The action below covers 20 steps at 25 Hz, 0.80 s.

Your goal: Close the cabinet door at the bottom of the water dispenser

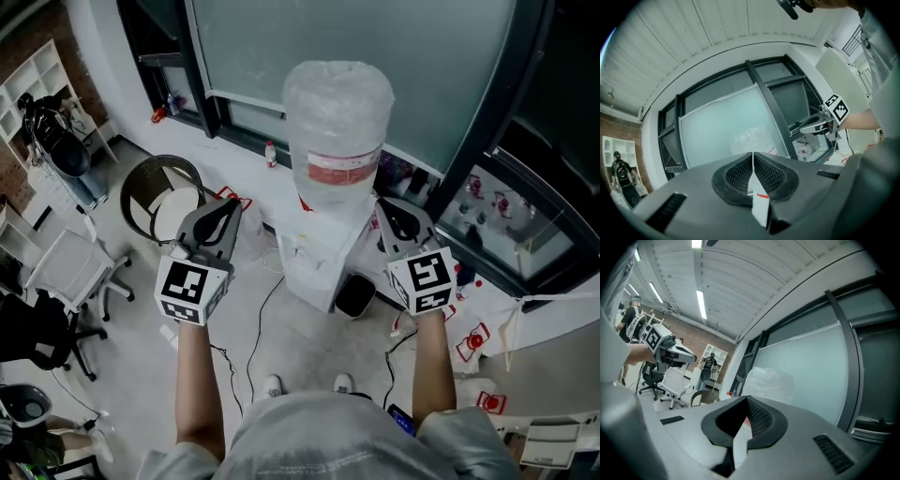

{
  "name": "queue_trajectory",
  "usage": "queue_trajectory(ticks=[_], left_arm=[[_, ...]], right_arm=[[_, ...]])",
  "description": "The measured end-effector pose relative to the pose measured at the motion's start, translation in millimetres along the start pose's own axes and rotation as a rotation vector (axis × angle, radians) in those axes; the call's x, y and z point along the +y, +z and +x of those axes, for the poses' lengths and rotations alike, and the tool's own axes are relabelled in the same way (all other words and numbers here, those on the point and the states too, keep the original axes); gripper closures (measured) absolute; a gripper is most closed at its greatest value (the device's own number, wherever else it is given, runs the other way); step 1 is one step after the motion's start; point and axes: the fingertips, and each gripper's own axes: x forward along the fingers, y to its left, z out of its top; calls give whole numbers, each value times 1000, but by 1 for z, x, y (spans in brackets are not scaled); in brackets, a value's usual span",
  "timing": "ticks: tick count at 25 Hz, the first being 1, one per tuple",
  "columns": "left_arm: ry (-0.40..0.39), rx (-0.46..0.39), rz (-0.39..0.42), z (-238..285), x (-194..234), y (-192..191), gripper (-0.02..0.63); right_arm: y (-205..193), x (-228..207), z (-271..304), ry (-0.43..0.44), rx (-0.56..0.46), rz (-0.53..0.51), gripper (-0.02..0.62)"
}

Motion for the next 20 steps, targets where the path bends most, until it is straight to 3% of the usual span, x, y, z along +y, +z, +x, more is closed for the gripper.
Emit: queue_trajectory(ticks=[9, 20], left_arm=[[20, -54, 62, -14, 16, 28, 578], [-21, -39, 72, -11, 8, 14, 578]], right_arm=[[28, 17, 12, 22, -41, -25, 569], [21, 28, 22, 54, -27, -25, 571]])
